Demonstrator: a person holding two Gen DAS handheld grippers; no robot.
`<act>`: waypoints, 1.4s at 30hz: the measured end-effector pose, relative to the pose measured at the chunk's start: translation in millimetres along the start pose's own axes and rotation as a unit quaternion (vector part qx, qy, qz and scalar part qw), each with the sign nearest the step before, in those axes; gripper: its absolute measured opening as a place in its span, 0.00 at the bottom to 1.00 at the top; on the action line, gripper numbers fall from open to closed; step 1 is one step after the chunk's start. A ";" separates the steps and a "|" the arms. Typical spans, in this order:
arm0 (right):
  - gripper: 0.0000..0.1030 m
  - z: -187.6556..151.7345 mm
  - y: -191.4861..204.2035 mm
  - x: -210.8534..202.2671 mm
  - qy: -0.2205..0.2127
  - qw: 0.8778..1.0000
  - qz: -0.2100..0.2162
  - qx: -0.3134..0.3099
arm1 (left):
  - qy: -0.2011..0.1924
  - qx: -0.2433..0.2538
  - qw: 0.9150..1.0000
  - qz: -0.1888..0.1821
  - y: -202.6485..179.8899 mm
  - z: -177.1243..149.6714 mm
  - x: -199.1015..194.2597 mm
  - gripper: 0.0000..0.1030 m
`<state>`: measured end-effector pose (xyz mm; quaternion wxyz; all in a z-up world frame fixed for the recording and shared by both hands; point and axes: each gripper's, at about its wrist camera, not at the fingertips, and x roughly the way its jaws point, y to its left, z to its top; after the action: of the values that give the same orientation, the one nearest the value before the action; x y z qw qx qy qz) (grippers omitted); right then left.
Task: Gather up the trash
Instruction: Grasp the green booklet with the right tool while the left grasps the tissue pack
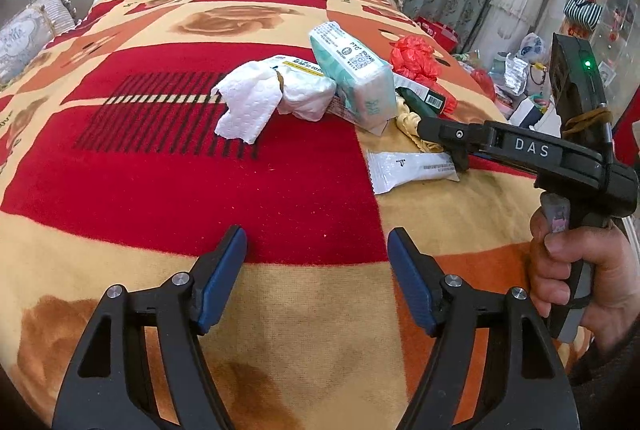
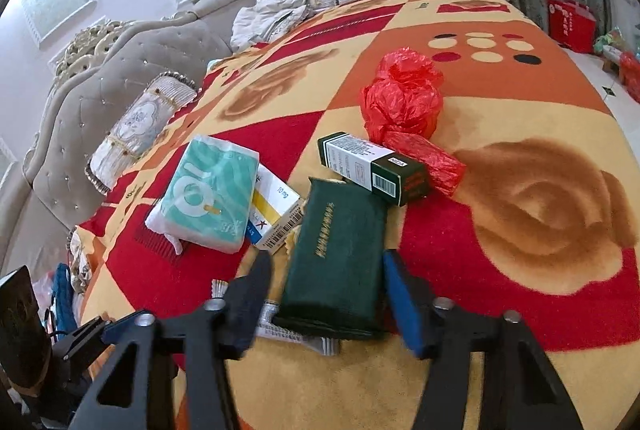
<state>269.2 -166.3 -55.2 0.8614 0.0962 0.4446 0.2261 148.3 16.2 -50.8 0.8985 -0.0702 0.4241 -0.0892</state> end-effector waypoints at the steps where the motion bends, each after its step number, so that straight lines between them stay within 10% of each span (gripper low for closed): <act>1: 0.46 -0.3 -0.2 -0.2 0.001 1.000 0.002 -0.001 | 0.000 0.000 1.000 0.000 -0.1 0.1 0.1 0.70; 23: 0.38 -26.3 -25.5 -72.6 -0.045 0.999 -0.010 -0.015 | 0.003 -0.109 0.994 0.028 -31.2 97.9 36.3 0.68; 25: 0.38 -26.3 -25.5 -74.1 -0.046 0.999 -0.005 -0.016 | 0.010 -0.129 0.991 0.038 -26.4 96.2 43.3 0.25; 26: 0.38 -26.5 -25.5 -75.4 -0.047 0.999 -0.002 -0.017 | 0.019 -0.134 0.990 0.031 -25.1 95.0 46.0 0.20; 42: 0.38 -35.0 -35.7 -105.0 -0.073 0.997 -0.007 -0.007 | -0.019 -0.064 0.995 -0.069 -30.6 34.2 -28.2 0.15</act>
<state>199.0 -248.8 -12.9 0.8939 0.1028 0.3795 0.2153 154.1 -5.7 -1.9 0.8916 -0.1583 0.4063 -0.1220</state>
